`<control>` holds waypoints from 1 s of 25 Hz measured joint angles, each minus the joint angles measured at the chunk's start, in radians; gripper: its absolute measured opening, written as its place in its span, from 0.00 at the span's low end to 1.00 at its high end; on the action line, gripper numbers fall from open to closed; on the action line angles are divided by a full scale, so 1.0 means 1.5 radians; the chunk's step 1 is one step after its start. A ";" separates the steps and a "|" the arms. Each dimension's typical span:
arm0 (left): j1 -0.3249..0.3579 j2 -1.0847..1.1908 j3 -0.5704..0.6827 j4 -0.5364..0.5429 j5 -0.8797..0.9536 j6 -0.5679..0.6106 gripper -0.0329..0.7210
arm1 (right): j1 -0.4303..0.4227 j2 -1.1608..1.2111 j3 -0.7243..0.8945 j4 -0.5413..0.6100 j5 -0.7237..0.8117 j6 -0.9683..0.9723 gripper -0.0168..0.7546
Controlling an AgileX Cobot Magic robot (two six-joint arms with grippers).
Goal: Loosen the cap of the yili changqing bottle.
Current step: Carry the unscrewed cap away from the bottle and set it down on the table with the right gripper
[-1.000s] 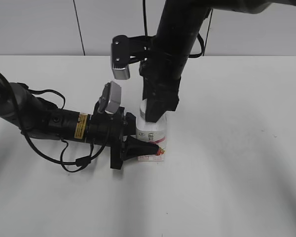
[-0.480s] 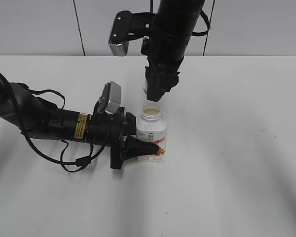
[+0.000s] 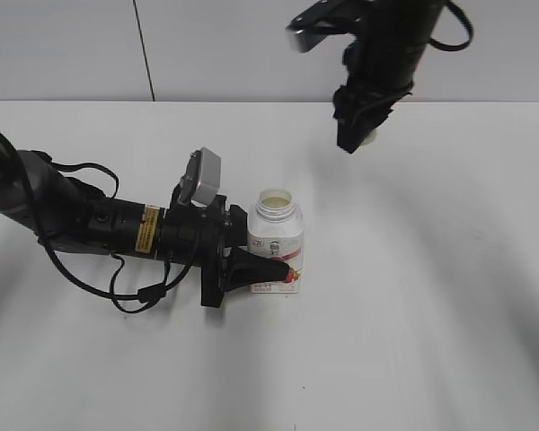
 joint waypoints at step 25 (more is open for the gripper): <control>0.000 0.000 0.000 0.000 -0.002 -0.018 0.54 | -0.211 0.000 0.329 0.104 -0.258 0.194 0.53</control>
